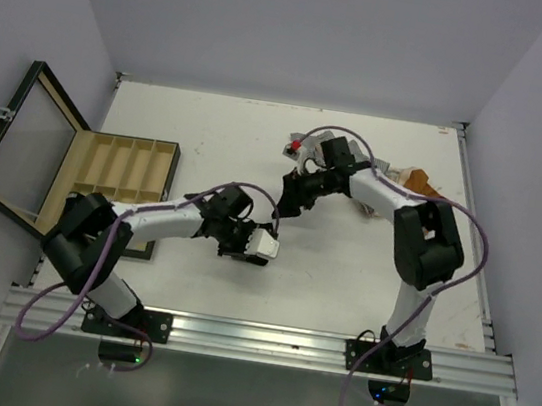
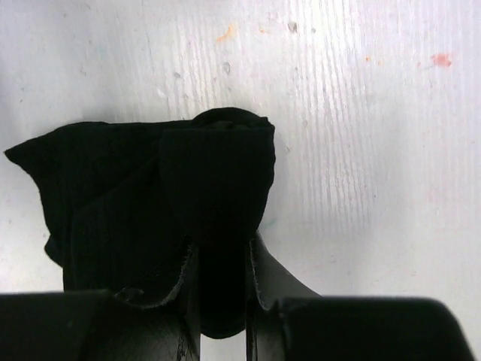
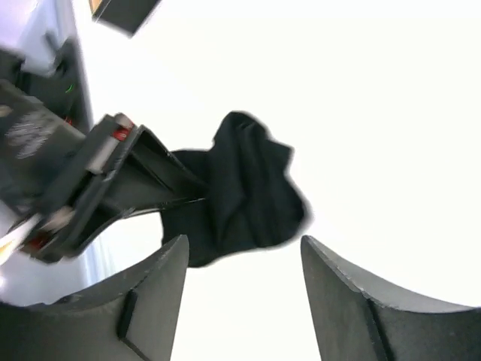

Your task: Roll the underwear

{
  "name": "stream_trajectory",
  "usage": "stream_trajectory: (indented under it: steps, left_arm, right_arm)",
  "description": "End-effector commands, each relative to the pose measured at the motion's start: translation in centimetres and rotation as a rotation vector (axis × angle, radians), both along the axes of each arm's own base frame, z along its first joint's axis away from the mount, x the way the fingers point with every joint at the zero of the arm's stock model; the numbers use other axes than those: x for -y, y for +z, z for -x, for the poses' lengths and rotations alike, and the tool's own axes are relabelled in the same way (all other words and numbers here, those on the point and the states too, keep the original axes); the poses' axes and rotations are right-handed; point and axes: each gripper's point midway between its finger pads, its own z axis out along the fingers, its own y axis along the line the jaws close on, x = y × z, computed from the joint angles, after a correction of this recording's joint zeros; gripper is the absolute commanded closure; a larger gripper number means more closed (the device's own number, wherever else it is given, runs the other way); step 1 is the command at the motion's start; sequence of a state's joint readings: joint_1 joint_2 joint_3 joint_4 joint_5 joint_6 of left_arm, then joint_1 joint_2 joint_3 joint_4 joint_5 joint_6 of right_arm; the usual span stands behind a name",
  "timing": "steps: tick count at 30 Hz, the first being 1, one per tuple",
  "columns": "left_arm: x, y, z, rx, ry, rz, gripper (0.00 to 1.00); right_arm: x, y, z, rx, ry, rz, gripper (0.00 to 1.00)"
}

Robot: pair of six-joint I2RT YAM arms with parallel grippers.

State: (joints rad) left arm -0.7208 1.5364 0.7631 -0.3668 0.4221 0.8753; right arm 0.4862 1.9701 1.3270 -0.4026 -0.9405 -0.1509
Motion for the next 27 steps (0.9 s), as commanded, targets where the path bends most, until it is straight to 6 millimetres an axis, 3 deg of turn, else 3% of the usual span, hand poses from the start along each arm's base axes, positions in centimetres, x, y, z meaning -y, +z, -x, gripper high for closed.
stream_trajectory:
  steps: [1, 4, 7, 9, 10, 12, 15, 19, 22, 27]
  left_arm:
    - [-4.8, -4.4, 7.3, -0.463, 0.007, -0.211, 1.0]
    - [-4.6, -4.3, 5.6, -0.544, 0.042, -0.205, 1.0]
    - [-4.4, -4.9, 4.0, -0.622, 0.056, -0.229, 1.0]
    - [-4.4, -5.3, 3.4, -0.676, 0.071, -0.246, 0.99]
    - [-4.7, -5.9, 3.9, -0.742, 0.073, -0.271, 0.99]
    - [-3.9, -6.1, 2.2, -0.742, 0.086, -0.258, 0.97]
    - [-3.6, -6.7, 1.1, -0.78, 0.099, -0.27, 0.96]
    - [-3.6, -7.5, 0.5, -0.813, 0.106, -0.291, 0.92]
    - [-3.5, -7.7, -0.1, -0.81, 0.106, -0.299, 0.91]
    - [-3.8, -8.0, -0.7, -0.8, 0.112, -0.312, 0.89]
  right_arm:
    - [2.8, 4.1, -1.0, 0.185, -0.044, 0.038, 0.36]
    - [4.2, 6.6, 0.4, 0.298, -0.024, 0.039, 0.45]
    - [4.7, 7.3, 1.8, 0.347, -0.008, 0.013, 0.51]
    - [4.7, 9.0, 2.5, 0.416, -0.004, -0.035, 0.55]
    - [4.8, 8.6, 3.3, 0.417, 0.004, -0.038, 0.55]
    - [4.8, 9.0, 3.8, 0.466, 0.019, -0.034, 0.55]
    - [4.4, 8.4, 5.2, 0.515, 0.087, 0.009, 0.52]
    - [2.3, 6.5, 7.0, 0.636, 0.219, 0.115, 0.48]
    - [0.3, 5.3, 7.4, 0.689, 0.287, 0.132, 0.46]
    - [-1.2, 2.5, 6.8, 0.739, 0.361, 0.152, 0.42]
